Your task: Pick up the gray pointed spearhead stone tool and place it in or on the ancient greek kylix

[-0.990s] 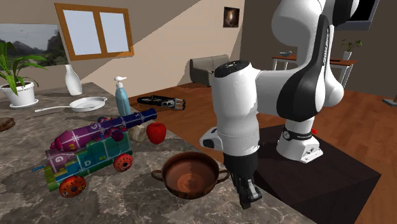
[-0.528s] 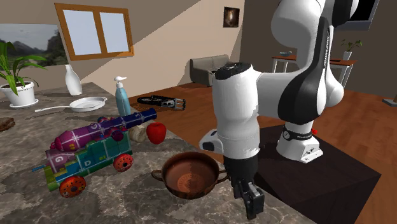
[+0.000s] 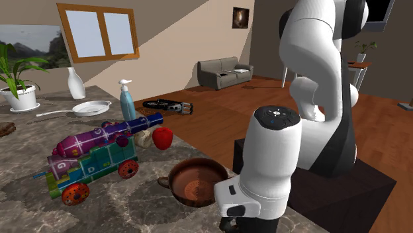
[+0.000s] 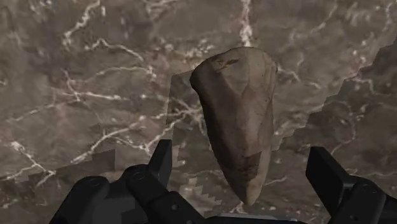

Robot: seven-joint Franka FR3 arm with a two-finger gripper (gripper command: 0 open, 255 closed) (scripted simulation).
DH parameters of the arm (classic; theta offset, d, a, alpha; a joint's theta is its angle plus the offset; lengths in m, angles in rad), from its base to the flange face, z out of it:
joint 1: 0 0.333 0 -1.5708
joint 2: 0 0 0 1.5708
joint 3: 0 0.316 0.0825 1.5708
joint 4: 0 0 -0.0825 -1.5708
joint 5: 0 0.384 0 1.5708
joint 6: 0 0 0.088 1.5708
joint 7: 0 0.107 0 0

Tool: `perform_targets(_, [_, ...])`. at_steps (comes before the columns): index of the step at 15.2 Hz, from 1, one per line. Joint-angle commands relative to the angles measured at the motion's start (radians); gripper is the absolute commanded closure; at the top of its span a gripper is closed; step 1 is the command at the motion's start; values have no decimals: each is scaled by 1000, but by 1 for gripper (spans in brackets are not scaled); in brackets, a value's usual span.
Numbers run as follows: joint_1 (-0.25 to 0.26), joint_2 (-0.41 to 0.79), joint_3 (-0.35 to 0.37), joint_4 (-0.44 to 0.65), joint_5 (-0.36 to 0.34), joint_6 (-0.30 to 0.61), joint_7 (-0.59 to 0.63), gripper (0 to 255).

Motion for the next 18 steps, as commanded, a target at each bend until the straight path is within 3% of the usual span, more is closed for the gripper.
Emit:
perform_targets(1, [18,38,-2,27,-55,35,-49,0])
perform_targets(8, [39,124,-29,48,-89,98,-26,0])
perform_targets(16, [40,124,-29,48,-89,98,-26,0])
perform_targets(17, [40,124,-29,48,-89,98,-26,255])
perform_targets(18, [40,124,-29,48,-89,98,-26,255])
